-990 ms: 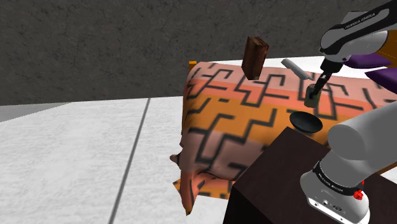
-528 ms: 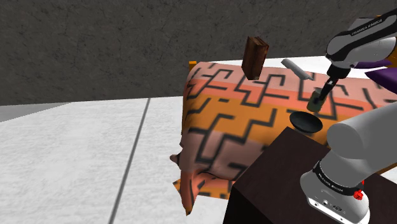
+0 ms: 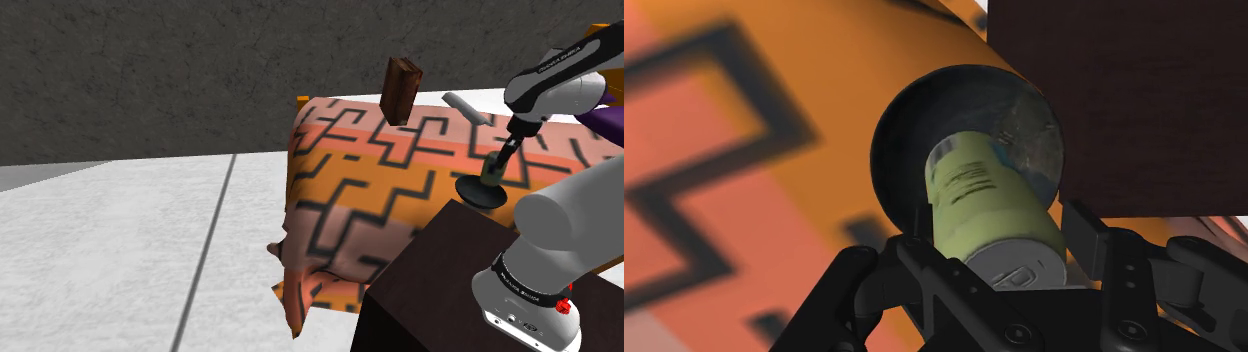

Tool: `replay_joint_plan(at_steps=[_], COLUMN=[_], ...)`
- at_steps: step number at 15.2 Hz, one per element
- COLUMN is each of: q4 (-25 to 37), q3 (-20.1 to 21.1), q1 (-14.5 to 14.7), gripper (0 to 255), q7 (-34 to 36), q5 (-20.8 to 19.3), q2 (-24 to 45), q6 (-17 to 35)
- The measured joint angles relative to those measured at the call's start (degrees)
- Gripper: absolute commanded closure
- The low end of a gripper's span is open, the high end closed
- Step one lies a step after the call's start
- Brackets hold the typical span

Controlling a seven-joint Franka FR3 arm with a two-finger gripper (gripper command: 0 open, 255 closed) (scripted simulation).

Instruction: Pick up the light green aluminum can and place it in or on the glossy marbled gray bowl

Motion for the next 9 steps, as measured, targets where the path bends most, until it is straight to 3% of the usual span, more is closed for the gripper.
replay_joint_plan(at_steps=[9], q4=[-1.8], q3=[-2.0], q1=[1.8], gripper=[255], q7=[-2.7], q5=[3.4], q2=[7.0], q6=[8.3])
